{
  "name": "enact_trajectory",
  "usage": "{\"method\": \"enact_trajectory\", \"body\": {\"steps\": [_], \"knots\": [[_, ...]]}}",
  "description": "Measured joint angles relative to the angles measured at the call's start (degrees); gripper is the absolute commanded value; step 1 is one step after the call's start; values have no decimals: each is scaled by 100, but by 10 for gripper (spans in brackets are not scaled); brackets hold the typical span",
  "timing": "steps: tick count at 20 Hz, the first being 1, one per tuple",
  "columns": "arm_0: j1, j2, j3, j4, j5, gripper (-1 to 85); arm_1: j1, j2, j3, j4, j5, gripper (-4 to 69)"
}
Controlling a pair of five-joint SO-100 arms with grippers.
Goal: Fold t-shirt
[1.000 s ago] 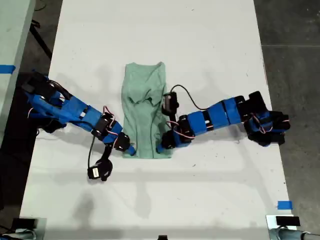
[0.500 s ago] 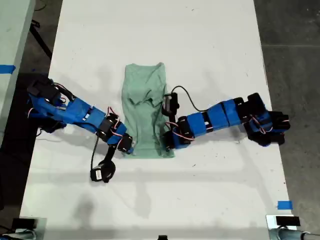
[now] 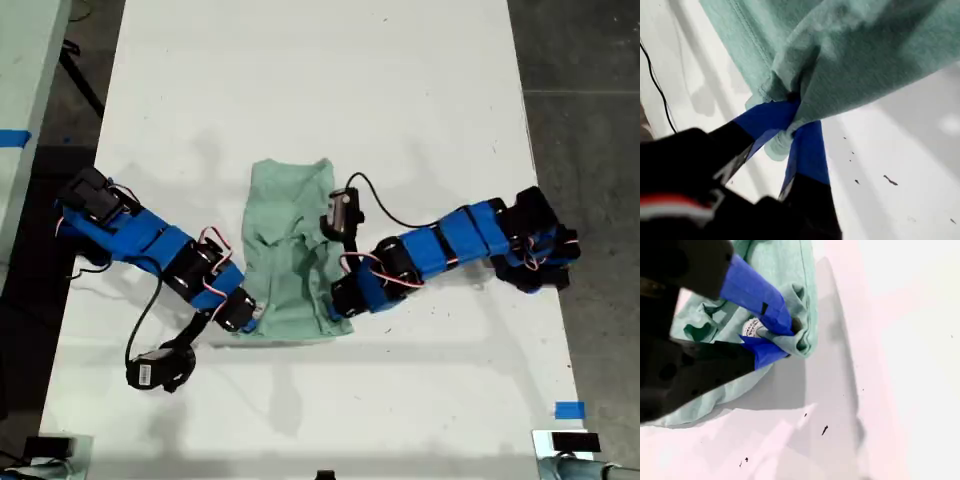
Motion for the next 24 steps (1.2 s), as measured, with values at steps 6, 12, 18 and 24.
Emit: {"method": "enact_trajectory", "body": {"steps": [6,12,18,24], "knots": [[-1020,756,0,1020,923,-1,1143,167,0,316,-1195,-10],[-3296,932,0,1503,2259,-1,2672,167,0,466,-2435,-10],[-4570,422,0,1477,2962,-1,3516,-79,9,316,-3006,-10],[-5080,-53,0,1459,3094,285,3946,-378,9,97,-3103,347]]}}
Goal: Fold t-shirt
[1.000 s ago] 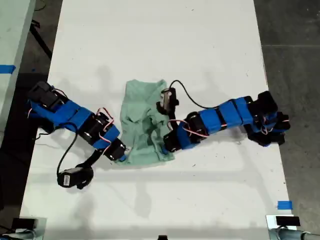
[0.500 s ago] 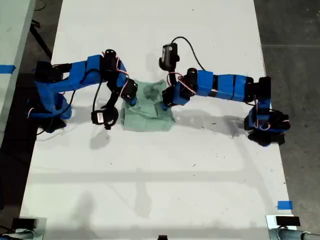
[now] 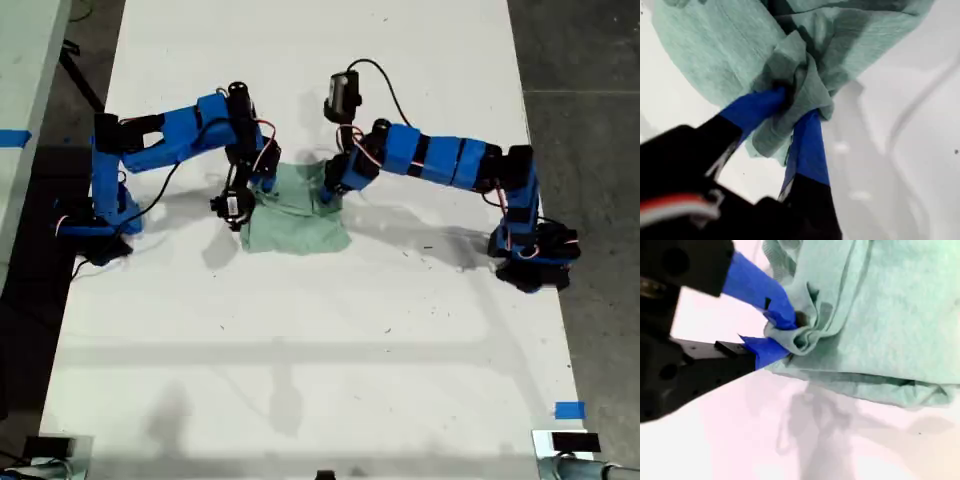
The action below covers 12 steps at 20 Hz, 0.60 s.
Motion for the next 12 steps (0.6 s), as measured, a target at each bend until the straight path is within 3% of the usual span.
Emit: {"method": "enact_trajectory", "body": {"steps": [2,7,12], "knots": [[-396,141,9,79,0,290,352,0,-176,255,-264,290],[-1705,1846,308,272,422,280,1582,1090,-114,1248,-791,269],[-2101,4175,2065,-123,580,246,2681,3832,2171,1468,-967,239]]}}
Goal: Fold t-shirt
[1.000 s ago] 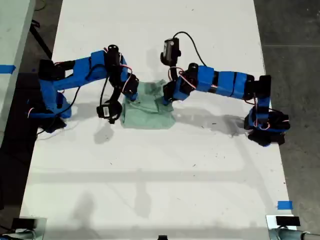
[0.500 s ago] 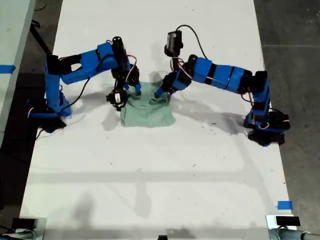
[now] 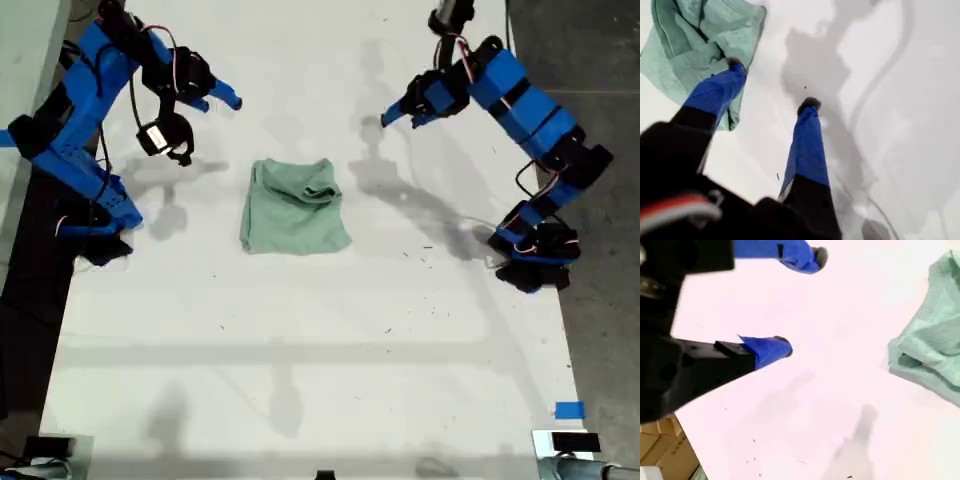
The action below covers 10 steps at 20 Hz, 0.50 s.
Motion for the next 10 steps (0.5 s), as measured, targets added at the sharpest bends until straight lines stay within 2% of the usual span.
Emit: {"method": "enact_trajectory", "body": {"steps": [1,3,5,6,7,8,10], "knots": [[26,571,668,-272,-26,232,79,686,677,-44,35,238],[229,1898,2127,-773,-220,153,44,2021,2004,-97,387,211],[729,3190,3674,-1301,-554,74,-343,3217,3243,-141,914,172],[1011,3823,4421,-1503,-809,47,-659,3718,3788,-176,1169,146],[1310,4386,5115,-1688,-1116,15,-993,4157,4298,-220,1494,56],[1608,4834,5774,-1854,-1415,6,-1327,4562,4808,-246,1802,8],[2224,5405,6952,-2276,-2021,1,-1758,5353,5660,-404,2259,-6]]}}
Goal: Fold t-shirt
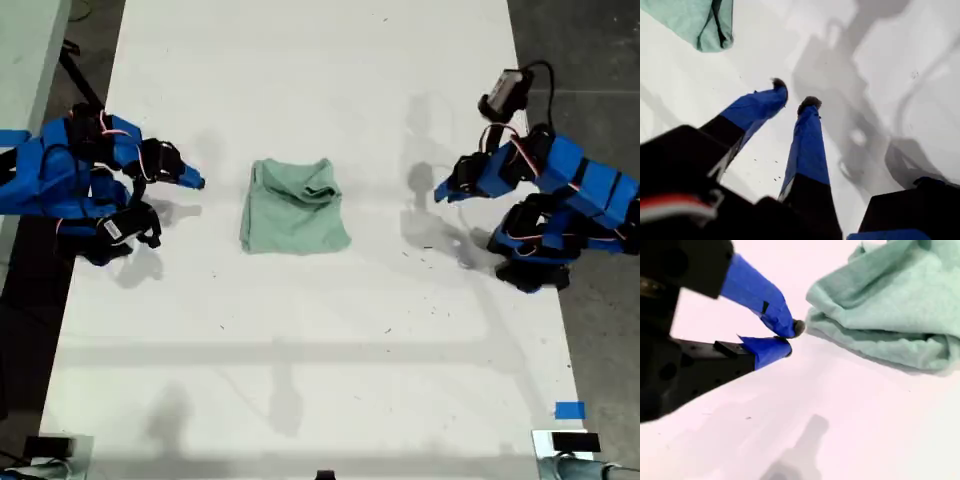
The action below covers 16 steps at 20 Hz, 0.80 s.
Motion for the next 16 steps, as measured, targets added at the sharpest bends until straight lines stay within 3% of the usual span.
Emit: {"method": "enact_trajectory", "body": {"steps": [4,7,11,16], "knots": [[756,615,1688,-694,-826,0,-527,202,281,-475,176,-6],[773,1195,2197,-791,-888,0,-888,-1072,-44,-1406,62,-6],[773,1222,2646,-1046,-888,0,-1327,-3850,-2206,-2399,-396,-6],[773,1670,2944,-1081,-923,0,-1802,-7400,-5669,-2452,-791,-6]]}}
